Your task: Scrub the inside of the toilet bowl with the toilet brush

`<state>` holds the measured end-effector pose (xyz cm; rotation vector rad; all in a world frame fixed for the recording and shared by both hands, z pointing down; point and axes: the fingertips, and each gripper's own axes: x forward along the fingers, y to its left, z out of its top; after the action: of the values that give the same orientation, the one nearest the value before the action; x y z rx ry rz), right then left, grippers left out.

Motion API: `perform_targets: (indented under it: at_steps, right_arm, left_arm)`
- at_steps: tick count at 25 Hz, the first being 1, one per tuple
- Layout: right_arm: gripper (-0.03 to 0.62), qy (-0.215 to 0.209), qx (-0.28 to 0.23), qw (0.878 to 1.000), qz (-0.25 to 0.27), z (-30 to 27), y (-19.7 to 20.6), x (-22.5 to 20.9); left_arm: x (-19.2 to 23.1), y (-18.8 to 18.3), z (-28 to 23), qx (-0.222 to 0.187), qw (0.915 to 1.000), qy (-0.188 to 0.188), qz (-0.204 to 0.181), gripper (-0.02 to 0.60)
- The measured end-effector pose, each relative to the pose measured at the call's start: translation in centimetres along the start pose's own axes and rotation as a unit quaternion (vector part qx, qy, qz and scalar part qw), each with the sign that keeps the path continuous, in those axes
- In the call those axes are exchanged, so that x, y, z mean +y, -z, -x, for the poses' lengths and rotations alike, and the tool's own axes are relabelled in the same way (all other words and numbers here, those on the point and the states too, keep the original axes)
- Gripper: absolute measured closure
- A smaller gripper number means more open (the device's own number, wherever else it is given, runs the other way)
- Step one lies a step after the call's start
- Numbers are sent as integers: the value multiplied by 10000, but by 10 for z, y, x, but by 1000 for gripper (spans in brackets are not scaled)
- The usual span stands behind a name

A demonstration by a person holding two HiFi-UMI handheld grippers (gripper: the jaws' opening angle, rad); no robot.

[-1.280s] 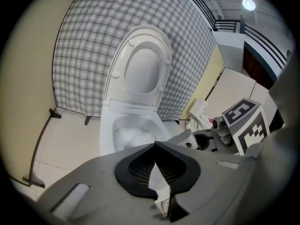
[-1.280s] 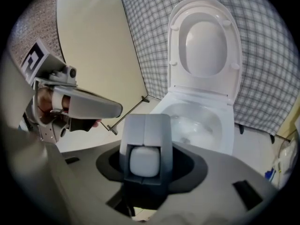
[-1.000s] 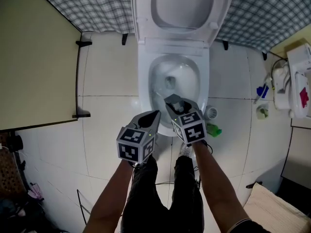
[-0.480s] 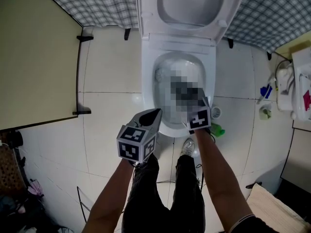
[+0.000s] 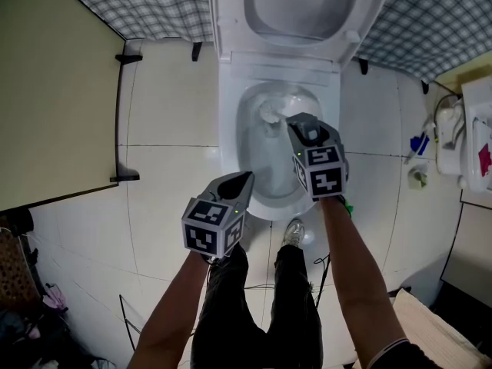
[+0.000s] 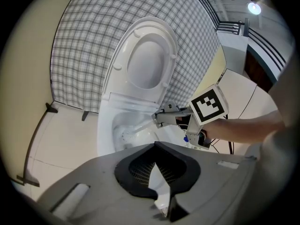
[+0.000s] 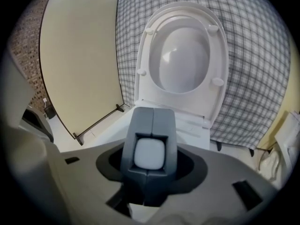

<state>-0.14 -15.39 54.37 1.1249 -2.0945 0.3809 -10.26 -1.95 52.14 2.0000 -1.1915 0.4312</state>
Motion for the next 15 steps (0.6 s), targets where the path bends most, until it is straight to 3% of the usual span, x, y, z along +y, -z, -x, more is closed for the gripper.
perform_targets:
  at_steps: [7, 15]
  right_arm:
    - [390, 412, 252, 9985, 269, 28, 16, -37]
    - [393, 301, 689, 9955, 576, 70, 44, -26]
  left_arm:
    - [-8, 4, -7, 10, 9999, 84, 56, 575]
    - [-18, 3, -6, -64, 9998, 143, 107, 575]
